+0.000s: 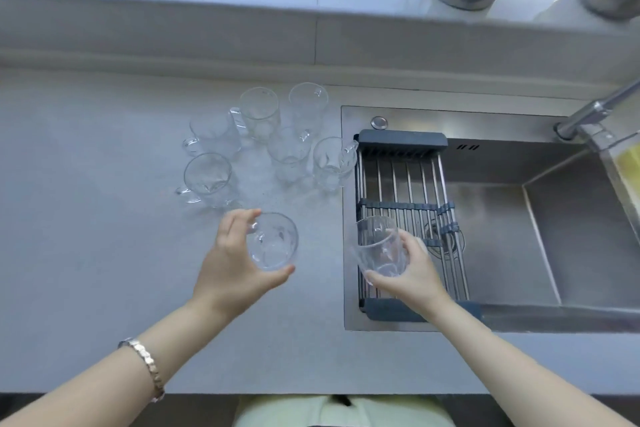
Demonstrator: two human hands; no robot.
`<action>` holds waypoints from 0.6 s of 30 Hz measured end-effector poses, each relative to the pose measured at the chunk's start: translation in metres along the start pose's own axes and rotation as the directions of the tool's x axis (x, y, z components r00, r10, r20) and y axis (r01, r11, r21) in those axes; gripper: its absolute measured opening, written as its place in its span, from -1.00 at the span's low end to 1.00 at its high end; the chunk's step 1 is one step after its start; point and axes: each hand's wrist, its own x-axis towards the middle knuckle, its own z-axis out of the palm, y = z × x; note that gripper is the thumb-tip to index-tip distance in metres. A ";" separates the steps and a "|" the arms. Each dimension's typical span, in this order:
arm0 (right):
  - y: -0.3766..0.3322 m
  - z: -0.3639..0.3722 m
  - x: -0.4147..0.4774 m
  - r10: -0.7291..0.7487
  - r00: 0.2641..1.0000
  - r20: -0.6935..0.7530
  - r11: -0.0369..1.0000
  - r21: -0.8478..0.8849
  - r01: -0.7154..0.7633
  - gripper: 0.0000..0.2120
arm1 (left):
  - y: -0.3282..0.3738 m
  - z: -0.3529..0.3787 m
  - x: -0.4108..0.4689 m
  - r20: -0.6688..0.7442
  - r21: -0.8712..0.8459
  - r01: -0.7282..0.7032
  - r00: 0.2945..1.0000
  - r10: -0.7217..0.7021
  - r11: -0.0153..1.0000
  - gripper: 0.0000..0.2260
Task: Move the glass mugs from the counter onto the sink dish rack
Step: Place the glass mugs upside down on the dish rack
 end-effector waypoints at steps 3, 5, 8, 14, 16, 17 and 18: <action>0.010 -0.045 -0.005 0.008 0.997 -0.081 0.997 -0.071 -0.013 -0.34 | 0.037 0.031 0.007 0.061 -0.047 -0.094 0.993 0.097 0.994 -0.22; 0.014 -0.075 -0.003 -0.004 0.990 -0.144 0.990 -0.137 -0.016 -0.37 | 0.060 0.055 0.015 0.078 -0.060 -0.127 0.988 0.131 0.990 -0.25; 0.016 -0.117 0.014 -0.042 0.981 -0.190 0.962 -0.272 -0.011 -0.40 | 0.088 0.088 0.030 0.125 -0.055 -0.144 0.981 0.150 0.988 -0.26; 0.001 -0.151 0.085 -0.155 0.976 -0.156 0.842 -0.538 0.048 -0.38 | 0.123 0.136 0.059 0.147 -0.016 -0.126 0.981 0.127 0.992 -0.28; -0.008 -0.144 0.116 -0.103 0.976 -0.192 0.843 -0.537 -0.017 -0.35 | 0.129 0.145 0.067 0.146 0.008 -0.113 0.983 0.111 0.994 -0.28; -0.012 -0.138 0.133 -0.053 0.977 -0.206 0.842 -0.535 -0.067 -0.34 | 0.131 0.148 0.071 0.143 0.013 -0.109 0.984 0.106 0.994 -0.28; -0.016 -0.131 0.148 -0.007 0.977 -0.213 0.832 -0.543 -0.112 -0.32 | 0.133 0.151 0.075 0.138 0.013 -0.104 0.985 0.101 0.995 -0.28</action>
